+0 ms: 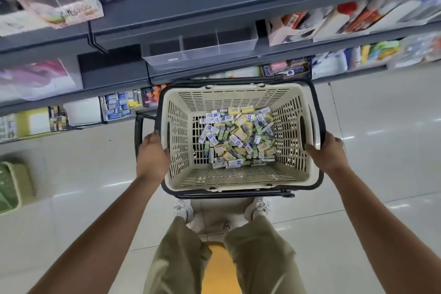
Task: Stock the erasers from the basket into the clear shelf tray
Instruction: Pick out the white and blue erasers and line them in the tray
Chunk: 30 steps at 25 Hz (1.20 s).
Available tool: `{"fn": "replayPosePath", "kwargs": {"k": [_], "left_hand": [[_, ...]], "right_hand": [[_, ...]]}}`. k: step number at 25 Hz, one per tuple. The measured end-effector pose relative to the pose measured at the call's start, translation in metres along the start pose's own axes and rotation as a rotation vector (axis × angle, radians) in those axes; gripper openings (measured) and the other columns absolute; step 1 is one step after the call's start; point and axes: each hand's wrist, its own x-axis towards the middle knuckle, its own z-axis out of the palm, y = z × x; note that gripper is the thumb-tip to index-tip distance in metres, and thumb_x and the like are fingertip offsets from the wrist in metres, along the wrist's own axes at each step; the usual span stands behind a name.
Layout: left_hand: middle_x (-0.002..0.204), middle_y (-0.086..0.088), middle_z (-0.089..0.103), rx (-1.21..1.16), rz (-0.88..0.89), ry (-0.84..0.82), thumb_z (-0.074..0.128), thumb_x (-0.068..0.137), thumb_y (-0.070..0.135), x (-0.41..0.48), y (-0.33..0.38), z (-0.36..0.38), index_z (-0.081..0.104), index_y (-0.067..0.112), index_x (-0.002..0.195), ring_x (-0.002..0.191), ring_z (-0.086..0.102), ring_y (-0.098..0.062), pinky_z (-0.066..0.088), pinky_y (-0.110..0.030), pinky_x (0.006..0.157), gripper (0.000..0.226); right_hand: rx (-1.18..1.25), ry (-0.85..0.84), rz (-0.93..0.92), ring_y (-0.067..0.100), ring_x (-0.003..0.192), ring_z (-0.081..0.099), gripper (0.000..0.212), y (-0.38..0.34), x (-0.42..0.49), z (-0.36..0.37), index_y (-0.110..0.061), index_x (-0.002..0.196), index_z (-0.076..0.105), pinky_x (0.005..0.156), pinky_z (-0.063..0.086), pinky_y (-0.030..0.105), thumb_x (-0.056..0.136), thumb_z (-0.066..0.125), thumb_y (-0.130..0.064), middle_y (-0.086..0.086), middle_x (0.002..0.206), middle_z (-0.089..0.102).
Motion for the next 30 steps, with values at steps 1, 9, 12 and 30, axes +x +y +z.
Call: {"fn": "replayPosePath", "kwargs": {"k": [1,9,12,30], "left_hand": [[0.125,-0.022,0.054,0.007,0.020,-0.029,0.051,0.086,0.003,-0.003,0.002,0.005,0.046,0.000,0.130,0.119,0.047,-0.037,0.042,-0.044,0.095,0.045],[0.136,-0.007,0.049,-0.076,0.234,-0.195,0.056,0.091,0.017,0.036,0.019,0.103,0.045,0.014,0.134,0.078,0.058,-0.008,0.045,-0.017,0.077,0.045],[0.137,-0.009,0.047,0.037,0.334,-0.297,0.058,0.091,0.023,0.083,0.025,0.152,0.044,0.014,0.135,0.112,0.055,-0.022,0.043,-0.032,0.096,0.047],[0.086,0.006,0.062,0.171,0.578,-0.670,0.067,0.085,0.034,0.148,0.084,0.196,0.060,0.016,0.105,0.072,0.058,-0.007,0.046,-0.020,0.057,0.029]], "right_hand": [[-0.030,-0.024,0.012,0.039,0.122,0.039,0.050,-0.001,-0.002,0.006,0.003,0.126,0.043,0.100,0.036,0.042,0.086,0.060,-0.021,0.025,0.133,0.039],[-0.112,-0.128,-0.313,0.026,0.126,0.042,0.044,-0.012,0.030,0.118,-0.014,0.131,0.049,0.106,0.032,0.030,0.090,0.057,-0.026,0.010,0.143,0.034],[-0.267,-0.274,-0.474,0.019,0.093,0.057,0.031,-0.021,0.075,0.169,-0.017,0.119,0.058,0.080,0.043,0.021,0.090,0.056,-0.027,0.009,0.126,0.051],[-0.549,-0.100,-0.959,0.015,0.067,0.051,0.029,-0.051,0.125,0.217,-0.019,0.081,0.049,0.056,0.041,0.028,0.074,0.070,-0.039,-0.005,0.074,0.054]]}}
